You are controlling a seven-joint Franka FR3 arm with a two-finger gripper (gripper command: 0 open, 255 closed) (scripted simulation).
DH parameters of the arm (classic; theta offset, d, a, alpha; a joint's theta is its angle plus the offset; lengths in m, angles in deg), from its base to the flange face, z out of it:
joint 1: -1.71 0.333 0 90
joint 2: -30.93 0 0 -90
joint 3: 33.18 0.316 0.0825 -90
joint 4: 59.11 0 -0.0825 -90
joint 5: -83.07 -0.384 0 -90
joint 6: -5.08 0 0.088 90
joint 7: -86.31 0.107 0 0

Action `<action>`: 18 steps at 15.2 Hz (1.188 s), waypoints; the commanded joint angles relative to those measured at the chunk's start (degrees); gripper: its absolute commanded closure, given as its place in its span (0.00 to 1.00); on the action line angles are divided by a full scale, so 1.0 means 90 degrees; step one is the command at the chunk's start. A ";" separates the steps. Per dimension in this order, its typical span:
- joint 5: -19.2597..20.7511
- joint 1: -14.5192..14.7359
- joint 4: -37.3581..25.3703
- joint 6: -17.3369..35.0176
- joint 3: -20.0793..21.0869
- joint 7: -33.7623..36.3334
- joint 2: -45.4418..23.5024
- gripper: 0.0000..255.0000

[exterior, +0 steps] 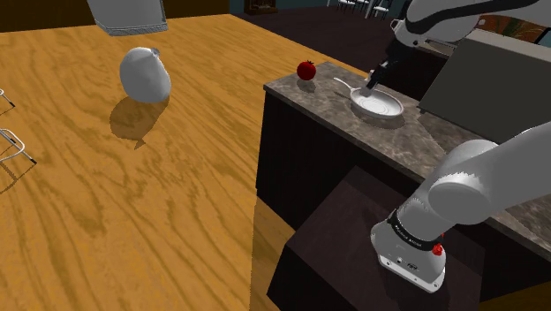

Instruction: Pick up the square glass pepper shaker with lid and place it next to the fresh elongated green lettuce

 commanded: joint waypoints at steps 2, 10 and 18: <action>0.0008 -0.0014 -0.0192 -0.0277 0.0082 0.0049 0.0085 1.00; -0.0014 -0.0011 -0.0767 -0.0977 0.0259 0.0139 0.0217 1.00; 0.0260 -0.0340 -0.0613 -0.1547 0.0444 0.0150 0.0961 1.00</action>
